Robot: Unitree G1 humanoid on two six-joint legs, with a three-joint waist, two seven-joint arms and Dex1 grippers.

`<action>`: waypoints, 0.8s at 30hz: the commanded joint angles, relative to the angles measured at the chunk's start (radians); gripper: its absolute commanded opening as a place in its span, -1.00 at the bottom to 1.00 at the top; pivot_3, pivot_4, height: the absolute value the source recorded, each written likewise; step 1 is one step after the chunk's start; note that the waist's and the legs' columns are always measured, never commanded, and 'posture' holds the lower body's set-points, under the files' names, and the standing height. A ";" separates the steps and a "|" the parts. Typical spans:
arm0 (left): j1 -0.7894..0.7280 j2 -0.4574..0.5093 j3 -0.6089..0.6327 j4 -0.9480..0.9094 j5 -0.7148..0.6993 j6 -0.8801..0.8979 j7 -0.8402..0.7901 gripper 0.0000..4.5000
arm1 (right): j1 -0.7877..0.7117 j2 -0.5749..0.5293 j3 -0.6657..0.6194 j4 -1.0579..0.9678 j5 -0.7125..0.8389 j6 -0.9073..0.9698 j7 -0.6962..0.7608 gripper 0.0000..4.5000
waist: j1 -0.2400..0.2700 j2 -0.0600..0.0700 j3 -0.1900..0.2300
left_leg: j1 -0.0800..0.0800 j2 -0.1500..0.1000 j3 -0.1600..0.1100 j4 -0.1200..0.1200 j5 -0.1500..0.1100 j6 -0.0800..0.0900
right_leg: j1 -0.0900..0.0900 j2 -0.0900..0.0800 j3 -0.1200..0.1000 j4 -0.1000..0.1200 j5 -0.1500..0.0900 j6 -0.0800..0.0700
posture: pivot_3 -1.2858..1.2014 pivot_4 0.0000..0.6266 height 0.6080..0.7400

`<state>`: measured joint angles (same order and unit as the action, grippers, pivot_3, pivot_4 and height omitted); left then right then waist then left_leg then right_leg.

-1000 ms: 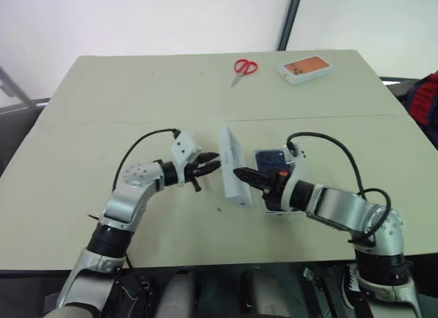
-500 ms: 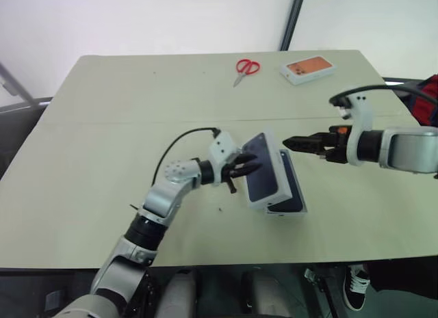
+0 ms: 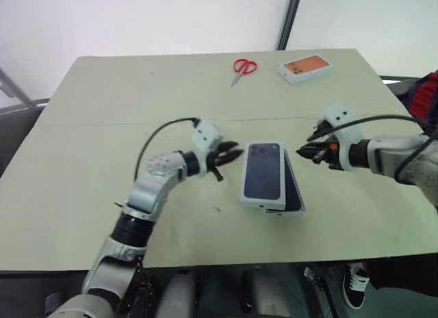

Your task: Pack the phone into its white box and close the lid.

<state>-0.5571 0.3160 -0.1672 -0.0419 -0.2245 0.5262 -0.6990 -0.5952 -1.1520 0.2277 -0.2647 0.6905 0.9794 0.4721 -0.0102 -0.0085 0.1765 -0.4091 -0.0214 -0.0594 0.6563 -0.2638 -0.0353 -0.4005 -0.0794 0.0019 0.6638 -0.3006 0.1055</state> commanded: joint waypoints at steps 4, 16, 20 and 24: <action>0.002 0.093 -0.069 -0.028 0.045 0.125 -0.026 -0.48 | 0.042 0.001 0.057 -0.073 -0.237 -0.156 0.128 -0.99 | 0.000 0.000 0.000 | 0.000 0.000 0.000 0.000 0.000 0.000 | 0.000 -0.001 0.000 0.000 0.000 0.000 | 0.03 -0.52 1.00; -0.042 -0.008 -0.187 -0.007 0.044 0.165 -0.038 -0.48 | 0.085 0.077 0.032 -0.127 -0.351 -0.146 0.233 -0.99 | 0.000 0.000 0.000 | 0.000 0.000 0.000 0.001 0.000 0.000 | 0.001 -0.001 0.000 0.000 0.000 0.000 | 0.03 -0.52 1.00; -0.044 -0.062 -0.184 -0.027 0.024 0.186 -0.025 -0.48 | 0.096 0.087 0.021 -0.143 -0.367 -0.133 0.251 -0.99 | 0.000 0.000 0.000 | 0.000 0.000 0.000 0.001 0.000 0.000 | 0.001 -0.001 0.000 0.000 0.000 0.000 | 0.03 -0.52 1.00; -0.035 -0.073 -0.197 -0.062 0.022 0.194 -0.033 -0.48 | 0.114 0.084 0.000 -0.165 -0.373 -0.126 0.279 -0.99 | 0.000 0.000 0.000 | 0.000 0.000 -0.001 0.001 0.000 0.000 | 0.001 -0.001 0.000 0.000 0.000 0.000 | 0.03 -0.52 1.00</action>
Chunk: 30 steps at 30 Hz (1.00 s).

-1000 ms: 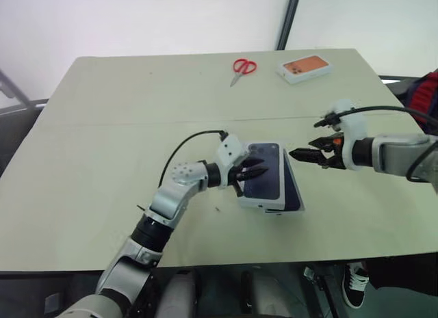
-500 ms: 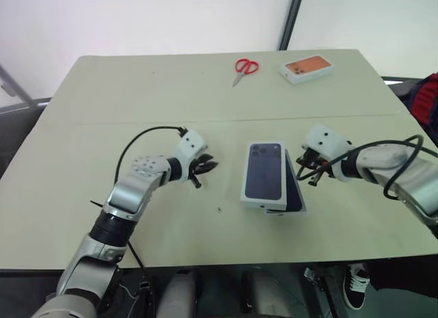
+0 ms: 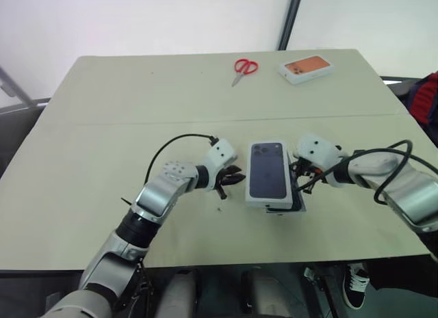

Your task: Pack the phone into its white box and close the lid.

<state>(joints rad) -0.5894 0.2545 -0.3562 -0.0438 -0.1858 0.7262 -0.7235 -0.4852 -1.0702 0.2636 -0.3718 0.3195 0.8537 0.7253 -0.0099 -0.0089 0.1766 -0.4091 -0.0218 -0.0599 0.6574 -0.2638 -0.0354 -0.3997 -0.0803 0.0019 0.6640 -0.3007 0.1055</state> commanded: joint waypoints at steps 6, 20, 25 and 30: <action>-0.006 -0.022 -0.026 -0.099 -0.022 0.006 -0.013 -0.48 | 0.043 -0.015 -0.063 -0.094 -0.011 0.002 0.067 -0.99 | 0.001 0.000 0.000 | 0.000 0.000 0.000 0.000 0.000 0.000 | 0.000 0.000 0.000 0.000 0.000 0.000 | 0.03 -0.52 1.00; -0.017 -0.048 -0.065 -0.119 -0.025 0.013 -0.044 -0.48 | 0.130 -0.018 -0.129 -0.104 -0.052 0.015 0.082 -0.99 | 0.001 0.000 0.000 | 0.000 0.000 0.000 0.001 0.000 0.000 | 0.001 0.000 0.000 0.000 0.000 0.000 | 0.03 -0.52 1.00; -0.023 -0.060 -0.068 -0.099 -0.016 0.007 -0.041 -0.48 | 0.143 -0.017 -0.142 -0.097 -0.066 0.013 0.082 -0.99 | 0.001 0.000 0.000 | 0.000 0.000 0.000 0.001 0.000 0.000 | 0.001 0.000 0.000 0.000 0.000 0.000 | 0.03 -0.52 1.00; -0.028 -0.070 -0.065 -0.074 -0.009 -0.001 -0.033 -0.48 | 0.146 -0.006 -0.143 -0.087 -0.080 0.011 0.079 -0.99 | 0.002 0.000 0.000 | 0.000 0.000 0.000 0.002 0.000 0.000 | 0.001 0.000 0.000 0.000 0.000 0.000 | 0.03 -0.52 1.00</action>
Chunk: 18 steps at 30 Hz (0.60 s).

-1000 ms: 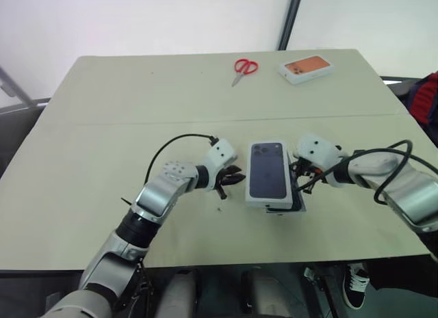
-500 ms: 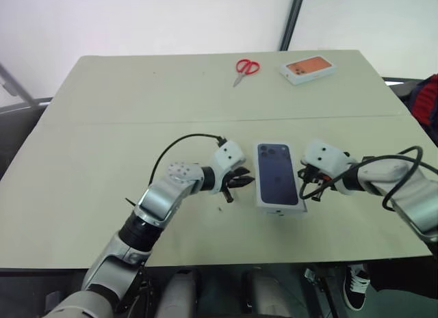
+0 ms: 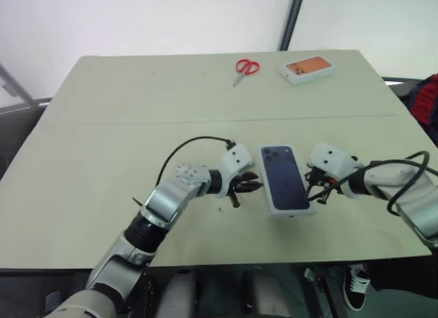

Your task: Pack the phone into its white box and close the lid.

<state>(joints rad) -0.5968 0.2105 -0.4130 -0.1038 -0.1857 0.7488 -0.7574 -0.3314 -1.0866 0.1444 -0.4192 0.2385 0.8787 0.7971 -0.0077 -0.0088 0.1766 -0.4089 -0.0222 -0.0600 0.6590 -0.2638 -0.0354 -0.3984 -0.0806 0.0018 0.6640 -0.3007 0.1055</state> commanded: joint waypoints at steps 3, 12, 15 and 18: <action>-0.017 -0.030 -0.002 -0.007 -0.008 -0.024 0.009 -0.48 | -0.009 0.017 -0.022 -0.033 -0.006 -0.016 0.006 -0.99 | 0.000 0.000 0.000 | 0.000 0.000 0.000 0.000 0.000 0.000 | 0.000 0.000 0.000 0.000 0.000 0.000 | 0.03 -0.52 1.00; -0.008 -0.034 0.024 0.008 -0.013 -0.022 0.036 -0.48 | -0.030 0.045 -0.012 -0.017 -0.030 -0.017 0.010 -0.99 | -0.001 0.000 0.000 | 0.000 0.000 0.000 0.001 0.000 0.000 | 0.000 0.000 0.000 0.000 0.000 0.000 | 0.03 -0.52 1.00; -0.006 -0.031 0.027 0.001 -0.016 -0.019 0.039 -0.48 | -0.032 0.052 -0.010 -0.021 -0.034 -0.016 0.015 -0.99 | -0.001 0.000 0.000 | 0.000 0.000 0.000 0.001 0.000 0.000 | 0.000 0.000 0.000 0.000 0.000 0.000 | 0.03 -0.52 1.00; -0.008 -0.028 0.032 0.000 -0.017 -0.017 0.039 -0.48 | -0.039 0.060 -0.005 -0.018 -0.037 -0.016 0.017 -0.99 | -0.001 0.000 0.000 | 0.000 0.000 0.000 0.001 0.000 0.000 | 0.000 0.000 0.000 0.000 0.000 0.000 | 0.03 -0.52 1.00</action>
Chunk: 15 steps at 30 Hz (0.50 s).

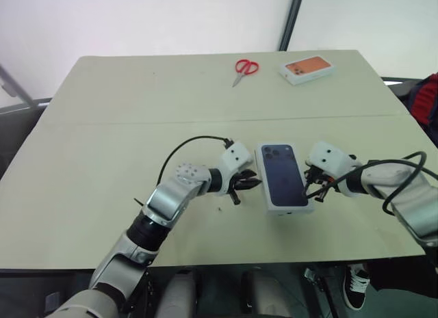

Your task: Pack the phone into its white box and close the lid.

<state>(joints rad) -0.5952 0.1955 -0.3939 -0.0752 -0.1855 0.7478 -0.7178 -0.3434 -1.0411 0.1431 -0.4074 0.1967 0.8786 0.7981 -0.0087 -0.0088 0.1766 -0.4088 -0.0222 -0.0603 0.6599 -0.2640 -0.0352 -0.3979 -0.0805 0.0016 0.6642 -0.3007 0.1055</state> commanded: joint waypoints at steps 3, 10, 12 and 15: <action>-0.010 -0.011 0.016 -0.028 -0.017 -0.013 -0.002 -0.48 | -0.028 0.022 0.003 -0.023 -0.003 -0.020 0.013 -0.99 | 0.000 0.000 0.000 | 0.000 0.000 0.000 0.000 0.000 0.000 | 0.000 0.000 0.000 0.000 0.000 0.000 | 0.03 -0.52 1.00; -0.007 -0.010 0.006 -0.027 -0.013 -0.012 -0.009 -0.48 | -0.028 0.044 0.005 0.002 -0.028 -0.029 0.008 -0.99 | 0.000 0.000 0.000 | 0.000 0.000 0.000 0.000 0.000 0.000 | 0.000 0.000 0.000 0.000 0.000 0.000 | 0.03 -0.52 1.00; -0.007 -0.013 0.001 -0.034 -0.018 -0.008 -0.016 -0.48 | -0.025 0.045 0.002 0.004 -0.032 -0.030 0.011 -0.99 | 0.000 0.000 0.000 | 0.000 0.000 0.000 0.000 0.000 0.000 | 0.000 0.000 0.000 0.000 0.000 0.000 | 0.03 -0.52 1.00; -0.004 -0.013 -0.009 -0.045 -0.020 -0.006 -0.023 -0.48 | -0.020 0.041 -0.005 0.003 -0.035 -0.031 0.016 -0.99 | 0.000 0.000 0.000 | 0.000 0.000 0.000 0.000 0.000 0.000 | 0.000 0.000 0.000 0.000 0.000 0.000 | 0.03 -0.52 1.00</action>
<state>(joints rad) -0.5943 0.1966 -0.3842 -0.0776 -0.1856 0.7550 -0.7267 -0.3542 -1.0020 0.1482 -0.3835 0.1581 0.8680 0.8020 -0.0091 -0.0088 0.1766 -0.4089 -0.0223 -0.0603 0.6602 -0.2641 -0.0350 -0.3979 -0.0805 0.0016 0.6644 -0.3007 0.1055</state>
